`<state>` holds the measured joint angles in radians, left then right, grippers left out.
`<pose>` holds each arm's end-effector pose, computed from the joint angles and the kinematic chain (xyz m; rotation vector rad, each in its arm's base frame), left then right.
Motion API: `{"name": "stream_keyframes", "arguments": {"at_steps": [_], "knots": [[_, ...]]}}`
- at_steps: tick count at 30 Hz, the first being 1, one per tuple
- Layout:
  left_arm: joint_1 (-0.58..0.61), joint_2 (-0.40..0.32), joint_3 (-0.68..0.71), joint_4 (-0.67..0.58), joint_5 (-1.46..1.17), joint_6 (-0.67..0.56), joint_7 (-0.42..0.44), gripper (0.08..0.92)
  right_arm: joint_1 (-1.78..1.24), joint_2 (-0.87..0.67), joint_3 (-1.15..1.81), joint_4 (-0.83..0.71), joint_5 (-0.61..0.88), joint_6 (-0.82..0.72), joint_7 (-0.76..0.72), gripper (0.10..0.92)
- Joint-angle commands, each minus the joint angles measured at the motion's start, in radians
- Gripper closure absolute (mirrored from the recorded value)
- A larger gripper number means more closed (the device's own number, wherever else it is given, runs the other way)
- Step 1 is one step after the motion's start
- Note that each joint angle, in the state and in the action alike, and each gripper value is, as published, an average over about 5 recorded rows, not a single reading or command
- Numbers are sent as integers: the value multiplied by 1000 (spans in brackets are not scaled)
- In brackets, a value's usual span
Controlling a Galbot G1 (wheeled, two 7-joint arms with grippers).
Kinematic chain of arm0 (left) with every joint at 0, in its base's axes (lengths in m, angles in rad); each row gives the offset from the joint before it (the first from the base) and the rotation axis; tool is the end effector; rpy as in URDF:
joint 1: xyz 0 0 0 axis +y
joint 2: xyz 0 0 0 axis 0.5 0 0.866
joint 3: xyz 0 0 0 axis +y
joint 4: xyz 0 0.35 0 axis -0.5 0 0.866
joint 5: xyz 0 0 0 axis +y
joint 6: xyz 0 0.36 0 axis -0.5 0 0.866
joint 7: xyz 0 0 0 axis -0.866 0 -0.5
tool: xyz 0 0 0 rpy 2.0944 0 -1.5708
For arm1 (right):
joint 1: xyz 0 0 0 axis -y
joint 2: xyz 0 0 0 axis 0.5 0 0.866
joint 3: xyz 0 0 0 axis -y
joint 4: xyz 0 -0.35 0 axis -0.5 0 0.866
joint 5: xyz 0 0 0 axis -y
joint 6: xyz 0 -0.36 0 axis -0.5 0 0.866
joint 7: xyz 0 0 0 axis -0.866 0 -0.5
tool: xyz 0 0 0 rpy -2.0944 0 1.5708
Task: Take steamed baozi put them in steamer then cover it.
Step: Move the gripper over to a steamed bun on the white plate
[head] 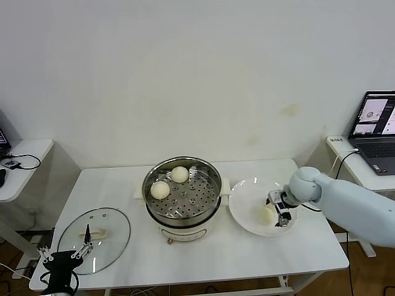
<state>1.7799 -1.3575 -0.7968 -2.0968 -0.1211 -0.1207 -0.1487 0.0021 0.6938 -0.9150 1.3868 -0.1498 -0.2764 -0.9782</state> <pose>0.1241 0.1179 -0.3103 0.3724 -3.0678 -0.3413 0.4877 -0.0954 -0.2264 1.3000 -1.3184 1.5271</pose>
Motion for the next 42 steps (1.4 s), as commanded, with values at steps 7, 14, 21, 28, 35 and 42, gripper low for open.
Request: {"name": "stream_keyframes", "arguments": {"at_steps": [7,14,21,28,35,42], "knots": [[-7,0,0,11,-2,-1,0,177,-33,76,23,-97,-33,7,21,203],[-9,0,1,14,-3,-1,0,177,-30,97,24,-124,-36,2,18,219],[-10,0,0,17,-6,-1,1,177,-30,104,20,-127,-36,-4,4,254],[-11,0,1,17,-6,-1,0,177,-31,103,20,-128,-38,-3,-11,300],[-10,0,-1,17,-7,-1,0,177,-21,99,20,-123,-35,-1,-28,378],[-7,-1,0,13,-7,-2,-1,177,-1,87,22,-108,-28,-1,-39,460]]}}
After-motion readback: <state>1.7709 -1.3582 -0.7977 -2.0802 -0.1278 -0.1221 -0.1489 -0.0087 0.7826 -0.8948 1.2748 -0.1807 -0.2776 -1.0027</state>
